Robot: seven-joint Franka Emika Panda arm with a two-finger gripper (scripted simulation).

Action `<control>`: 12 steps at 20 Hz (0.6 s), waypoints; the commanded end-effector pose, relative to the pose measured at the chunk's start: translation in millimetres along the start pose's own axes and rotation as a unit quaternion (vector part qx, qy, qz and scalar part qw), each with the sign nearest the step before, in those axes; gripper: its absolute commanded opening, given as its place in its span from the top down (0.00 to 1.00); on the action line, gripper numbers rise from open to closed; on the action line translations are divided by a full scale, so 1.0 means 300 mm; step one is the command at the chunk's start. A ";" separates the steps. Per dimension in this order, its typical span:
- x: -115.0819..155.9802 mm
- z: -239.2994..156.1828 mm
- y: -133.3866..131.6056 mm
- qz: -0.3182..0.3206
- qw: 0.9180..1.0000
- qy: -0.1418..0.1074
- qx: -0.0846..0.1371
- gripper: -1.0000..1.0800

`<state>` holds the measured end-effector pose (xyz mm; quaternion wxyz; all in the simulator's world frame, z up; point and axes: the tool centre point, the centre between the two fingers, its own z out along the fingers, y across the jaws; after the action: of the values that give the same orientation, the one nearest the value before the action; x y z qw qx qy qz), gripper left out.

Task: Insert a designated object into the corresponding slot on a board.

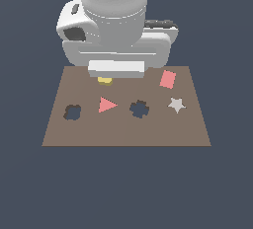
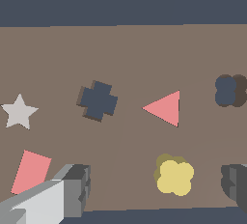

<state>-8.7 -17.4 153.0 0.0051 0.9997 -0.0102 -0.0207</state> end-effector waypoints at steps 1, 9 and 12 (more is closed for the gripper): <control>0.000 0.000 0.000 0.000 1.000 0.000 0.000 0.04; -0.028 0.041 0.026 0.011 1.000 0.002 0.001 0.04; -0.053 0.077 0.048 0.021 1.000 0.005 0.001 0.04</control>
<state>-21.5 -28.1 136.2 0.0043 0.9995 -0.0257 -0.0168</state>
